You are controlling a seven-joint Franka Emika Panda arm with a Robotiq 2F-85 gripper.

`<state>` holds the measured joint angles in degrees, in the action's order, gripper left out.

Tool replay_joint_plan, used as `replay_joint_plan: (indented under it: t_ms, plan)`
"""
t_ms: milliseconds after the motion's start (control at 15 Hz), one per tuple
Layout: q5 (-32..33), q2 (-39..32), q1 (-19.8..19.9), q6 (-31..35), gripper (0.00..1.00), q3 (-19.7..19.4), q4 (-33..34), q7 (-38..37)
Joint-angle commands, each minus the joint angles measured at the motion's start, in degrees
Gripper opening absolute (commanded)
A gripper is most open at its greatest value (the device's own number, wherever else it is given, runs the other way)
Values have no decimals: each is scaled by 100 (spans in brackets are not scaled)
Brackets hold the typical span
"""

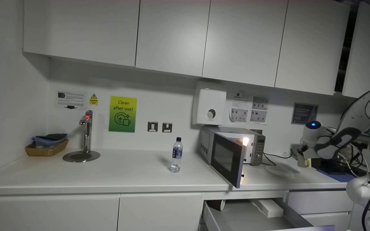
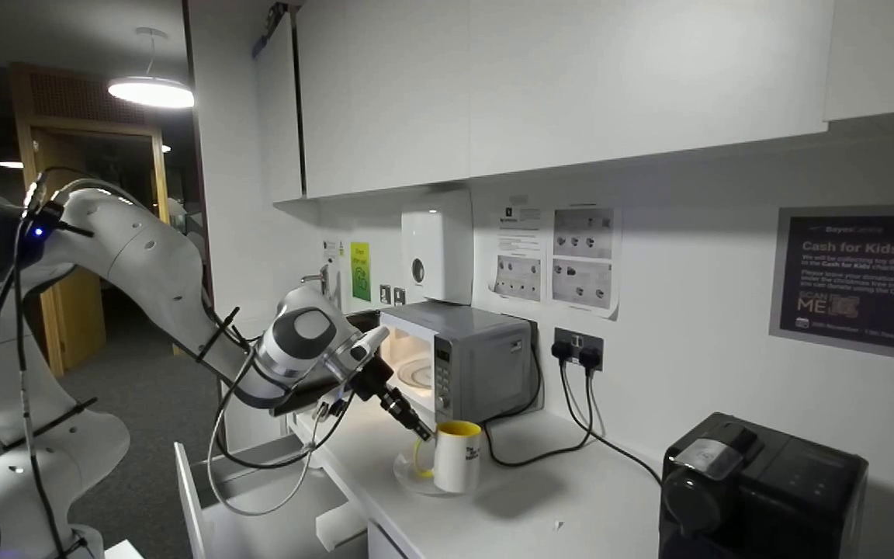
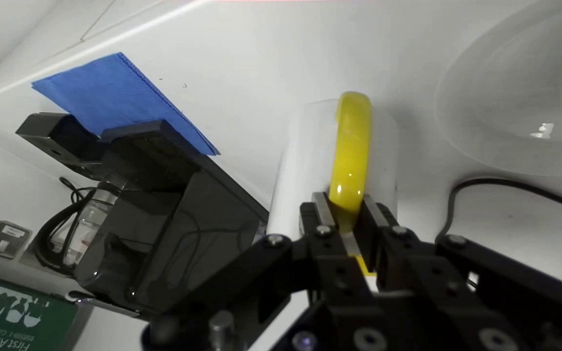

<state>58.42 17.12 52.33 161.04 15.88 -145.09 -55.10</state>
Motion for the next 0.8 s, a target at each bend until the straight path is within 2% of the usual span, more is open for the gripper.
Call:
replay_joint_plan:
  t_ms: [0, 733]
  plan:
    - [329, -79, 122, 142, 4, 75, 173, -234]
    - [1000, -297, 186, 116, 4, 55, 213, -756]
